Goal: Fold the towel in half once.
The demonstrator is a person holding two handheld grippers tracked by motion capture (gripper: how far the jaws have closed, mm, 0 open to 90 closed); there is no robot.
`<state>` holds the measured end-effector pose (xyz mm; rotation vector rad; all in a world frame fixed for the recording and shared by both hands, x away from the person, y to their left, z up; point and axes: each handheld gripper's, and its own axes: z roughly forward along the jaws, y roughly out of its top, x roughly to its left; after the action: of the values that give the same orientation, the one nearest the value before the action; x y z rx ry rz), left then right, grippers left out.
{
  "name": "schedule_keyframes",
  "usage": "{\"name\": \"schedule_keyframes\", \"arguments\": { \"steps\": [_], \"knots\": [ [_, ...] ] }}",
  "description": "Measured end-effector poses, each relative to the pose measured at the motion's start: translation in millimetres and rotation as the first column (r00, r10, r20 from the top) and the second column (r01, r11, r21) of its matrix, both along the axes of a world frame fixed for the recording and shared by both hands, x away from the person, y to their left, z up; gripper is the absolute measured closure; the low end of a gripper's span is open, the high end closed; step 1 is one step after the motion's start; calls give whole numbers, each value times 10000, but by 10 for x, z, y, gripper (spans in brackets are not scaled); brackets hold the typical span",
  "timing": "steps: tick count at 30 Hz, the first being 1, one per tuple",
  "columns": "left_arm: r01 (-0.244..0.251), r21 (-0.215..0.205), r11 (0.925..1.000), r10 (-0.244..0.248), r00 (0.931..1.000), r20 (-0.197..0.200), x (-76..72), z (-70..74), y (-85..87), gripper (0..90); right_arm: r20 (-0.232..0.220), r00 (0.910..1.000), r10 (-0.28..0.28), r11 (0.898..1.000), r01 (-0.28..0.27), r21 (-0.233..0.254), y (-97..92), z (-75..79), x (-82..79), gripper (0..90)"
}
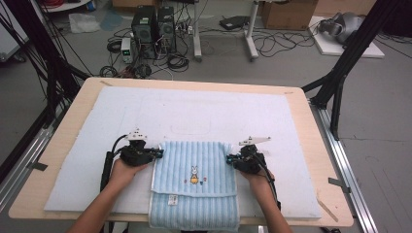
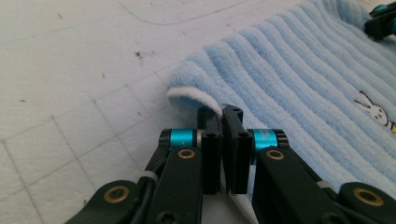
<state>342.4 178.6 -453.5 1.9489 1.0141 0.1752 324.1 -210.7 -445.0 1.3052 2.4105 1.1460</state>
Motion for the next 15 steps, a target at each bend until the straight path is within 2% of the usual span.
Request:
{"name": "schedule_keyframes", "arguments": {
  "steps": [4, 9, 10, 12, 15],
  "knots": [
    [-148, 85, 9999, 147, 9998, 97, 57, 14, -3, 863, 490, 9988, -28, 9984, 55, -560, 52, 21, -4, 843],
    [-479, -122, 9988, 483, 9983, 338, 194, 53, -17, 863, 584, 9978, -312, 9985, 338, -426, 35, 16, 101, 842],
    [-521, -142, 9985, 525, 9981, 310, 226, 39, -16, 863, 581, 9975, -413, 9982, 437, -402, 33, 14, 139, 842],
    [-610, -53, 9981, 610, 9981, -2, 295, 17, -24, 864, 654, 9963, -562, 9978, 584, -311, 35, 17, 201, 843],
    [-832, -99, 9965, 833, 9964, 168, 406, 51, -30, 863, 767, 9947, -681, 9965, 716, -438, 62, 41, 296, 843]
  ]
}}
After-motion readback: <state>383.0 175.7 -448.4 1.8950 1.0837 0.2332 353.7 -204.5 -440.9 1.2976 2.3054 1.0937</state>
